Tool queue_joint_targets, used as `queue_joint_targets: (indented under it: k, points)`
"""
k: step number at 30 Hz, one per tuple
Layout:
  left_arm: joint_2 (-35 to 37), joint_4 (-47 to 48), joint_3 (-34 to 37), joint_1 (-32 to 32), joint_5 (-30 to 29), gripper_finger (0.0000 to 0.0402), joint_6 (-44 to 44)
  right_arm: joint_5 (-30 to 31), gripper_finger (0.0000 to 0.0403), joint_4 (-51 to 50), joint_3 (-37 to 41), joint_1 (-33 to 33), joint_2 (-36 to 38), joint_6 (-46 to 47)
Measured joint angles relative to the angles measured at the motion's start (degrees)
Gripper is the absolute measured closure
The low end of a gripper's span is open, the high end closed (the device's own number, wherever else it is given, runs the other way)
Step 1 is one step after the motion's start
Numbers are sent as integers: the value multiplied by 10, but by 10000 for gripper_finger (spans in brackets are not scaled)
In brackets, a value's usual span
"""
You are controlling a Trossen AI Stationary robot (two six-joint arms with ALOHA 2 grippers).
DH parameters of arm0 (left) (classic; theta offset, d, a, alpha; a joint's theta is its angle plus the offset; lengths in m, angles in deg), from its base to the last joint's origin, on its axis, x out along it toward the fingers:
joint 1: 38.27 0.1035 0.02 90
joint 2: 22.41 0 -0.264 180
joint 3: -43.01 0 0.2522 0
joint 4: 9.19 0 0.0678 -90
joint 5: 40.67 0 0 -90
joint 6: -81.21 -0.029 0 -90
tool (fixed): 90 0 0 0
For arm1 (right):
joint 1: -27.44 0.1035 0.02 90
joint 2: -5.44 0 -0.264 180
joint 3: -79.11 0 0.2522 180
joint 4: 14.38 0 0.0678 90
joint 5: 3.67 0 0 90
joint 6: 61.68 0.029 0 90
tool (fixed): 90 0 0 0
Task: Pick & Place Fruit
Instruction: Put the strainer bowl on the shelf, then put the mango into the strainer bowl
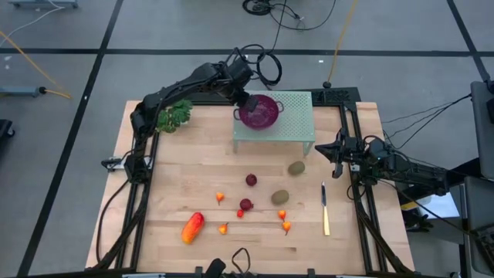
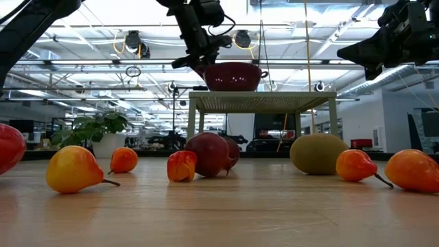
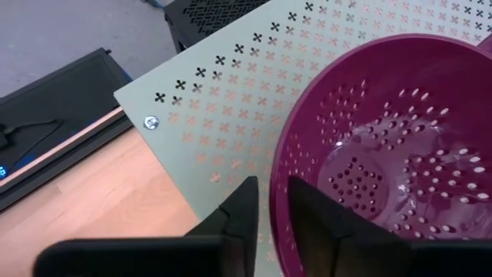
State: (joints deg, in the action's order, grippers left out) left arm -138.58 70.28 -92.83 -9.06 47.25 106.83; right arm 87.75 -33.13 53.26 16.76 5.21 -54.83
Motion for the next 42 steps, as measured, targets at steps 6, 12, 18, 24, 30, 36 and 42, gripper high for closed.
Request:
queue_joint_targets:
  k: [6, 12, 18, 24, 30, 36, 42]
  points:
    - [0, 0, 0, 0, -1, 279, -4, 0, 403, 0, 0, 0, 0, 0]
    - [22, -18, 0, 6, 1, 236, -11, 0, 403, 0, 0, 0, 0, 0]
    - [70, -25, 0, 8, 1, 214, -20, 0, 403, 0, 0, 0, 0, 0]
    - [123, 51, -1, -27, -31, 232, -45, 0, 403, 0, 0, 0, 0, 0]
    - [172, 156, -1, -97, -107, 278, -52, 0, 403, 0, 0, 0, 0, 0]
    - [202, 203, -1, -174, -131, 333, 7, 0, 403, 0, 0, 0, 0, 0]
    - [208, 245, 0, -236, -157, 393, 59, 0, 403, 0, 0, 0, 0, 0]
